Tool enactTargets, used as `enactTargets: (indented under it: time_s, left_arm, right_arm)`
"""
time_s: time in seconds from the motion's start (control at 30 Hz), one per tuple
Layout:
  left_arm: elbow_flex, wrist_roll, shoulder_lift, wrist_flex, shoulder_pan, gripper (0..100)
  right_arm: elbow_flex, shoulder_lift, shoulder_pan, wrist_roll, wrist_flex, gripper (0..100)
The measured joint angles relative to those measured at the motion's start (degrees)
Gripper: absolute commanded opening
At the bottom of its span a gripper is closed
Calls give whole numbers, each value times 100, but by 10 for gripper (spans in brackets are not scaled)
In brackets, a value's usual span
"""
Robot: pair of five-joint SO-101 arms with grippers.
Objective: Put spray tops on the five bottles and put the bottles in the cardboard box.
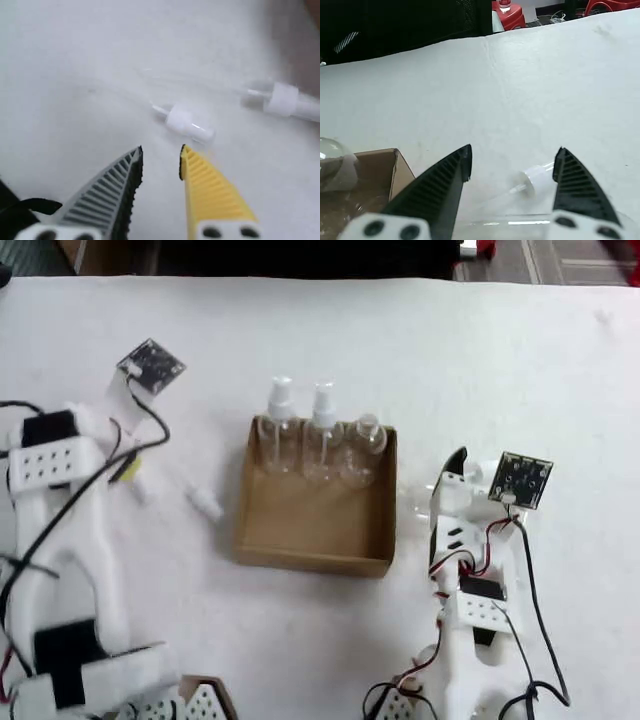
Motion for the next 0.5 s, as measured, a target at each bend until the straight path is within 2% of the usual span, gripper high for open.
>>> enactTargets:
  time_s: [0.1,0.27,0.5]
  left_arm:
    - [-44,132,695,-668,0,116]
    - [-62,932,1749,-2101,-176,117]
    - [-62,1108,2646,-3516,-501,116]
  right_arm:
    - [0,0,0,0,0,236]
    - [0,0,0,18,0,236]
    - [0,0,0,18,0,236]
